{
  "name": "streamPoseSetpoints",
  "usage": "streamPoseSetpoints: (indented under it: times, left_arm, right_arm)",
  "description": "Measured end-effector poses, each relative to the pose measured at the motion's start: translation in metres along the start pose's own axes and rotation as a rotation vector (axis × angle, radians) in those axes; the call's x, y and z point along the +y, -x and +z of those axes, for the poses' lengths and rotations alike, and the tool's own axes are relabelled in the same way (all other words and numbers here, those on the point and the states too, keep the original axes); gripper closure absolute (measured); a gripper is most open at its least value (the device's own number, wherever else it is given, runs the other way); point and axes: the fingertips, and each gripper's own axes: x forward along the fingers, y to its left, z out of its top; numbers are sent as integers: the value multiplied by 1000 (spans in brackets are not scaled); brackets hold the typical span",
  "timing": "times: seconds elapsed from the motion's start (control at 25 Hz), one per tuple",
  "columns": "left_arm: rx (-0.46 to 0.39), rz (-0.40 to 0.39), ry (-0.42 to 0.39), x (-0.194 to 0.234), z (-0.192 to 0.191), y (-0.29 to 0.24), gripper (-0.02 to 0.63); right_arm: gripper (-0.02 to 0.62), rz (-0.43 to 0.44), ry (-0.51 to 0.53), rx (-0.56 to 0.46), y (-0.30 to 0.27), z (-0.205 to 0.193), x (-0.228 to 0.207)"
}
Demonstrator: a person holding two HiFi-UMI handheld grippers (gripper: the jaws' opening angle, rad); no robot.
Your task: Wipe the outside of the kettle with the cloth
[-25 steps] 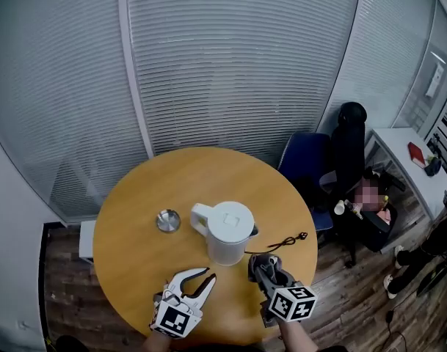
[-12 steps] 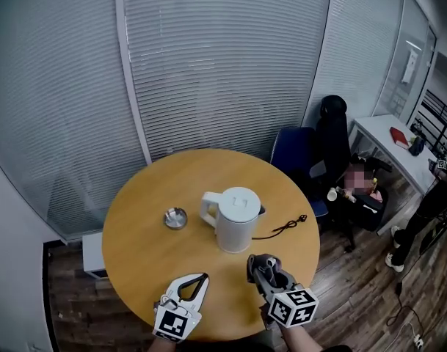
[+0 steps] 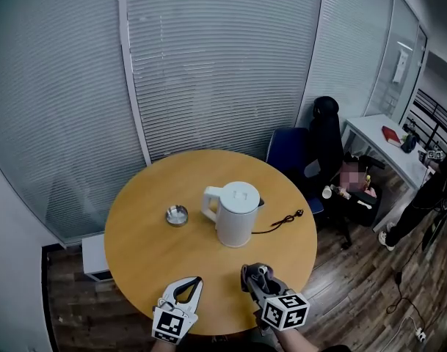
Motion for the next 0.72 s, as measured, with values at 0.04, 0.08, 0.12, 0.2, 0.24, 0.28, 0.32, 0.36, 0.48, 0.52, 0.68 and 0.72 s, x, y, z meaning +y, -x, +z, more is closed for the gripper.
streamPoseSetpoints:
  times: [0.04,0.08,0.12,0.2,0.24,0.28,0.32,0.36,0.48,0.52,0.68,0.72]
  left_arm:
    - [6,-2,4,-1,-2,2,595]
    - [10,-5,9,-2,-4,4,595]
    - [13,-8,16,-3,-5,6,595]
    - [22,-8,28,-5,-10,9,595]
    - [29,-6,29,-5,-13,9,595]
    - [38,-3,28,-5,-16,10,595]
    - [47,-1,29,-5,-19,11,595]
    - [53,1,33,-5,-21,12,595]
    - [59,3,41,-7,-23,15,597]
    - [60,3,42,-8,-23,15,597]
    - [67,2,49,-10,-25,16,597]
    - [69,1,51,-11,-26,16,595]
  right_arm:
    - [484,-2,3,5,1,-3,2]
    - [485,-4,6,8,2,-5,4]
    - [485,-5,8,10,4,-7,5]
    - [485,-10,7,13,5,-10,7]
    - [485,-12,7,14,5,-11,7]
    - [485,-13,7,16,6,-13,7]
    - [485,-14,8,16,6,-14,8]
    - [485,-15,9,16,7,-15,9]
    - [485,-15,13,16,10,-16,11]
    - [485,-14,15,18,9,-16,12]
    - [485,-12,11,25,9,-17,12]
    - [485,-12,9,24,9,-17,12]
